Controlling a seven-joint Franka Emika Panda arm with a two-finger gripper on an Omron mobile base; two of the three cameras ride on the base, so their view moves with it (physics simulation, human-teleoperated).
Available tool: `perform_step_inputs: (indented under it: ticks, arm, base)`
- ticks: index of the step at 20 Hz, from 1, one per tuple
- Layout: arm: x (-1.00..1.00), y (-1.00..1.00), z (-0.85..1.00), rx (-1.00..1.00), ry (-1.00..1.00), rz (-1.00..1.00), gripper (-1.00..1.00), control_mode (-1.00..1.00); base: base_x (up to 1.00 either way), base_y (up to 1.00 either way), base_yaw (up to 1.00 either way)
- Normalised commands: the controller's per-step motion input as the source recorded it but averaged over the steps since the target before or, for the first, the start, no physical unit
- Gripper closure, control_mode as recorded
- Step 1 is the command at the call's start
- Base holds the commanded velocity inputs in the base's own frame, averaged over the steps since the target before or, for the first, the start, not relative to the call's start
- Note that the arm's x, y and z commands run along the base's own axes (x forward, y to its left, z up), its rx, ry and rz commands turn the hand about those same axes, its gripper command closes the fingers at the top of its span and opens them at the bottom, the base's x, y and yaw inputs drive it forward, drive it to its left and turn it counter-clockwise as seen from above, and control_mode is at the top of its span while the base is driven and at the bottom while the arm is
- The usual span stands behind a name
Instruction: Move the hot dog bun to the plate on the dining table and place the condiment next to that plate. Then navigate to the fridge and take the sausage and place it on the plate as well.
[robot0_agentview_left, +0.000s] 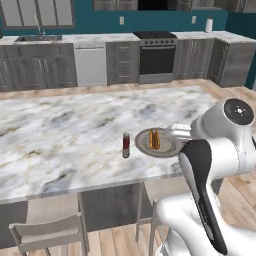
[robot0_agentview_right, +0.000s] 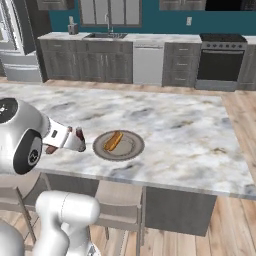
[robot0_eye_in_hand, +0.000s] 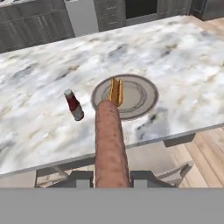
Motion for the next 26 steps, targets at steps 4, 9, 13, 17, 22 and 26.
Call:
perform_step_inputs:
  ticks: [4,9,13,17,22,26]
  arm:
    - [1.0,-1.0,-0.37,0.0,0.21,0.0,1.0,-1.0]
    - [1.0,-0.82,-0.61,0.0,0.18,0.0,1.0,-1.0]
    - [1.0,-0.23,-0.65,0.0,0.02,0.0,1.0,-1.0]
    - [0.99,0.0,-0.65,0.0,0.0,0.0,1.0,-1.0]
    - [0.95,0.0,-0.66,-0.01,0.0,0.0,1.0,-1.0]
    - [0.69,0.0,-0.54,-0.02,0.0,0.0,1.0,-1.0]
  base:
    - [0.0,0.0,0.0]
    - [0.0,0.0,0.0]
    - [0.0,0.0,0.0]
    - [0.0,0.0,0.0]
    - [0.0,0.0,0.0]
    - [0.0,0.0,0.0]
